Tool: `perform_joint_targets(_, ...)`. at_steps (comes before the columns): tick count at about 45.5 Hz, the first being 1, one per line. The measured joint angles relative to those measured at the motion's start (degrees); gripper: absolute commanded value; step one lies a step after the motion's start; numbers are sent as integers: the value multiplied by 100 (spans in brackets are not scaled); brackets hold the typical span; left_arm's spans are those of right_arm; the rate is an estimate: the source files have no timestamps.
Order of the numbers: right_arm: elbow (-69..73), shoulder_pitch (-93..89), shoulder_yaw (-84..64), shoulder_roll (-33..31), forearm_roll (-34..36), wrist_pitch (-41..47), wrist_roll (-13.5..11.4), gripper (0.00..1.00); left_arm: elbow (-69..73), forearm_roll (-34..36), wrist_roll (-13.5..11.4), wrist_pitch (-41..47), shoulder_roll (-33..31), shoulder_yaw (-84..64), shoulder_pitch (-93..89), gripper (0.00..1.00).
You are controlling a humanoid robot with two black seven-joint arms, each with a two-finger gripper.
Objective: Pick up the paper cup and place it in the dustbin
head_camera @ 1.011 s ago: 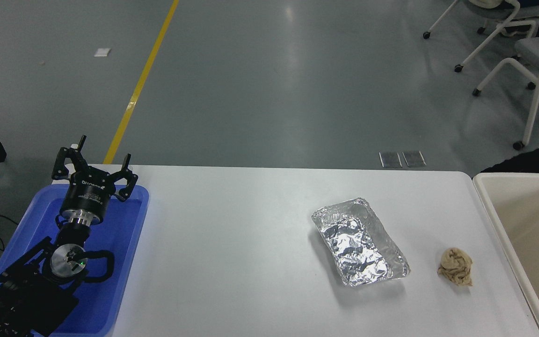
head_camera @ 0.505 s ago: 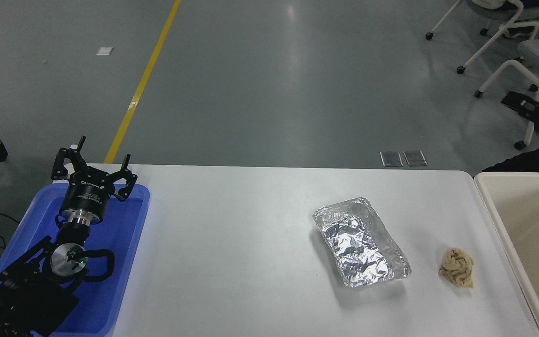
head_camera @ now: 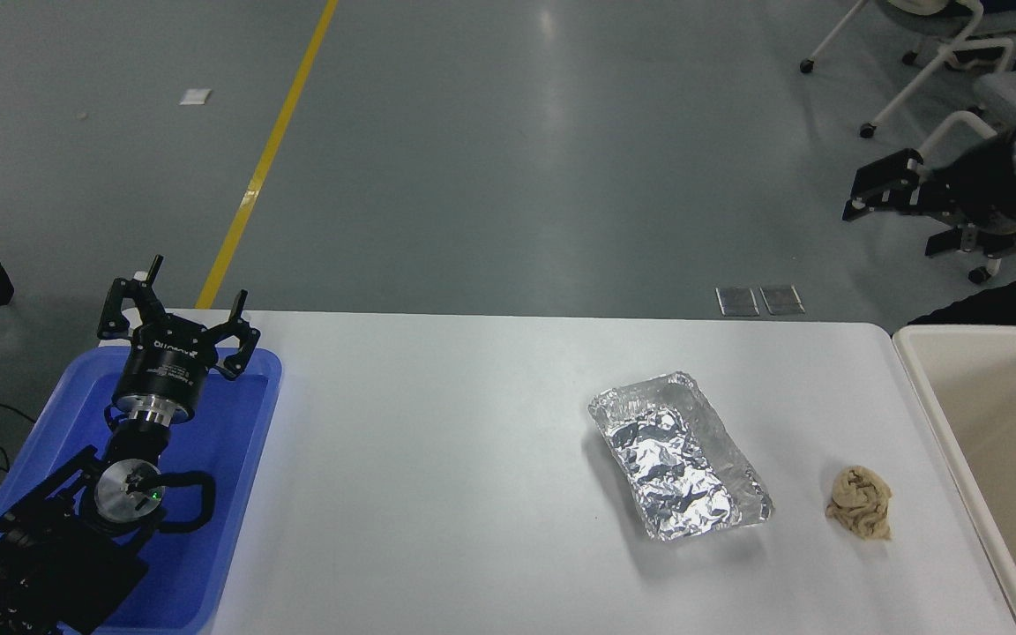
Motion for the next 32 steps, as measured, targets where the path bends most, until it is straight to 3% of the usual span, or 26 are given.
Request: perform_joint_targets(32, 1609, 2029, -1032, -21, -287, 514, -5, 100, -1, -1, -1, 6, 0, 0, 3, 100)
